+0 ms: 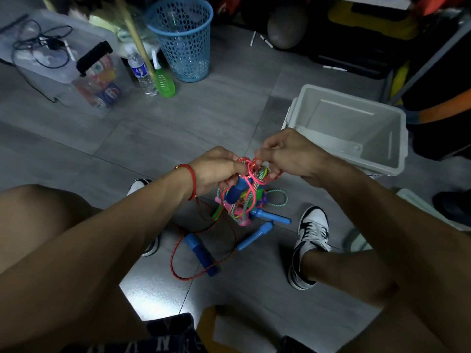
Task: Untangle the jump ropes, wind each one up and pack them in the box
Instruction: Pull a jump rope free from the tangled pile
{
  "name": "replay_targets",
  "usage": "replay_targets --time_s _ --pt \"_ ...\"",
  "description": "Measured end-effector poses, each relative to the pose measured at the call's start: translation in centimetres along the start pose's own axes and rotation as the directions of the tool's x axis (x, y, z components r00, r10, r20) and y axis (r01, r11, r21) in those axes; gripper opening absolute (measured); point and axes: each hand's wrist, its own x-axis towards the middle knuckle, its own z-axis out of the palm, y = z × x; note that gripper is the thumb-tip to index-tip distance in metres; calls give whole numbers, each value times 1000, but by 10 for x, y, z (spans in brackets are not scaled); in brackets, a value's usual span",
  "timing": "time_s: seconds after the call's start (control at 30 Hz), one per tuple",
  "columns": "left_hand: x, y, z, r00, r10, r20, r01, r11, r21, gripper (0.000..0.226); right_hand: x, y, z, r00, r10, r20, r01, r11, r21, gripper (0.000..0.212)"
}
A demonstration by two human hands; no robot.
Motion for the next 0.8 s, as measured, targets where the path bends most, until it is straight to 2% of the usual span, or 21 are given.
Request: replay_targets --time_s 0.07,0.17,0.3,0.37,0.47,0.57,0.63,0.7,0.8 --pt "0 2 1 999 -45 -20 43 992 -116 13 -1 -3 0 1000 -12 2 12 1000 8 21" --pt "1 1 2 999 -37 -12 34 983 -183 23 -4 -4 -1 1000 -24 0 24 999 26 20" --pt "2 -7 -1 999 24 30 -13 951 -310 11 -6 -5 -2 1000 -19 3 18 987 159 21" --pt "3 -10 -3 999 37 39 -20 931 -363 18 -6 -6 -4 1000 -5 10 3 975 223 21" --pt "5 -8 -2 997 56 -51 -68 960 -271 38 -6 -7 -2 1000 30 7 -31 969 244 19" --pt "5 -6 2 986 91 -138 -110 984 -139 42 -4 -4 2 994 91 -64 -71 959 273 18" --pt "8 -9 3 975 108 -192 -116 993 -28 43 0 -1 1 981 148 -125 -91 921 378 18" --pt "11 -14 3 975 92 -202 -89 996 24 42 4 2 -4 971 190 -147 -110 895 432 18" --pt "13 -17 4 984 77 -160 -65 995 79 40 7 4 -8 975 170 -142 -104 917 385 21"
